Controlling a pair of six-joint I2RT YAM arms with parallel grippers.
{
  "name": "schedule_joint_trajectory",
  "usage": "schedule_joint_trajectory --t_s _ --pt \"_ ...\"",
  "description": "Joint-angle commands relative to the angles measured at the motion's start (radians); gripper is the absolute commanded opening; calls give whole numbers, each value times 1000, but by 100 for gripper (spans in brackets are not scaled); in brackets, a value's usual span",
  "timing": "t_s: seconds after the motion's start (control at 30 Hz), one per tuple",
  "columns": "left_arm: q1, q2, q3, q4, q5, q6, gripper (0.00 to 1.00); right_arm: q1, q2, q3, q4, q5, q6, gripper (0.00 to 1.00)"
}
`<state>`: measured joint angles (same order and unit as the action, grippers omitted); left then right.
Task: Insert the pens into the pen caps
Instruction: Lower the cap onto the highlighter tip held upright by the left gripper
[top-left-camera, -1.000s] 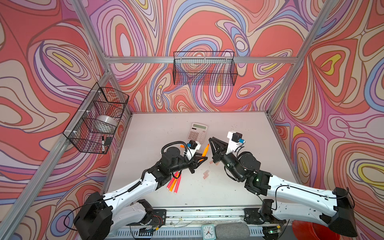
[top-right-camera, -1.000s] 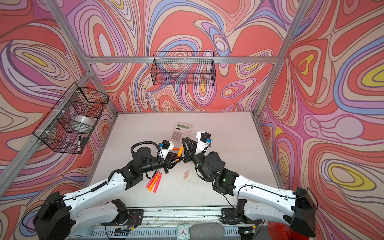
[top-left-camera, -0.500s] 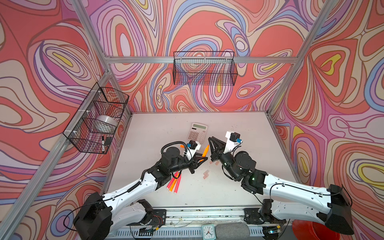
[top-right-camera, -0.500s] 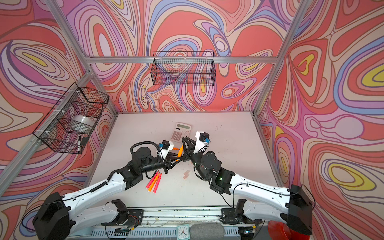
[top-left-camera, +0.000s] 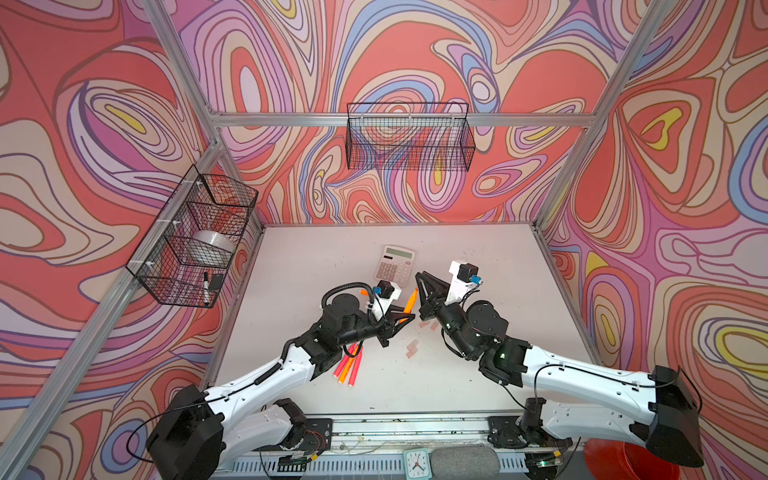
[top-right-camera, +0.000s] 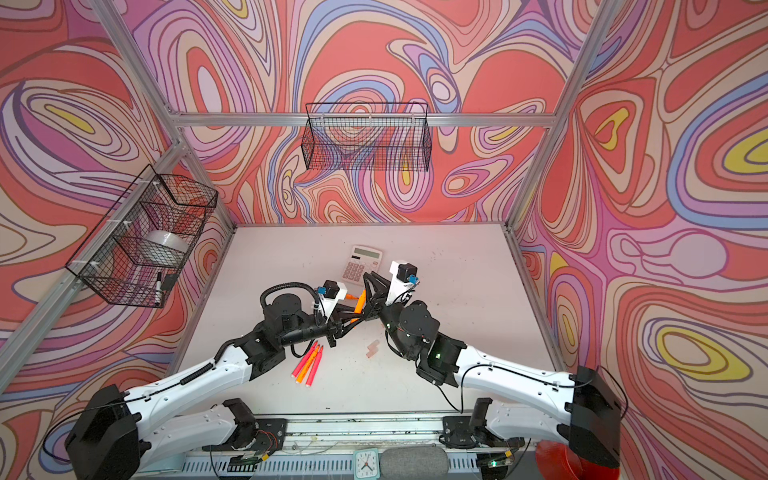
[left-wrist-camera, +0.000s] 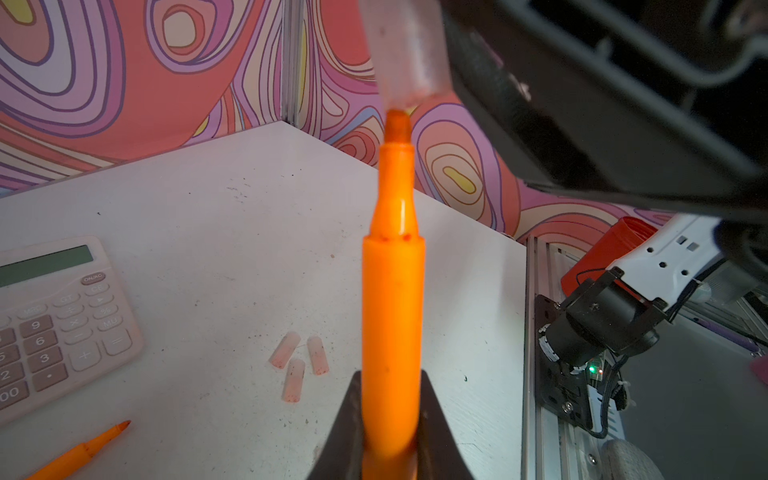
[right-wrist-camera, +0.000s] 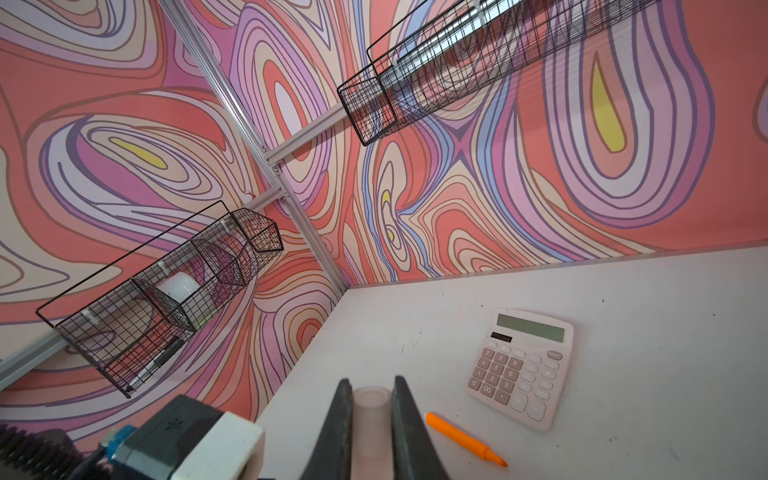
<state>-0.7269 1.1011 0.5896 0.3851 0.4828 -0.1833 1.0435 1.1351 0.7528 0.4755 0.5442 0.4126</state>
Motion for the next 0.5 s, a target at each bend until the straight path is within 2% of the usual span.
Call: schedule_joint_trajectory --t_s 0.0,0.23,0.33,0.47 --pt "-4 -16 13 32 16 13 0 -3 20 26 -20 -12 -1 0" --pt "-5 -15 11 36 14 11 0 -8 14 30 -30 -13 -1 0" --pt "-2 -18 -2 59 -20 -9 0 -9 6 16 -28 -27 12 0" --pt "-3 -28 -14 81 -49 -42 0 -8 13 -32 17 -121 24 0"
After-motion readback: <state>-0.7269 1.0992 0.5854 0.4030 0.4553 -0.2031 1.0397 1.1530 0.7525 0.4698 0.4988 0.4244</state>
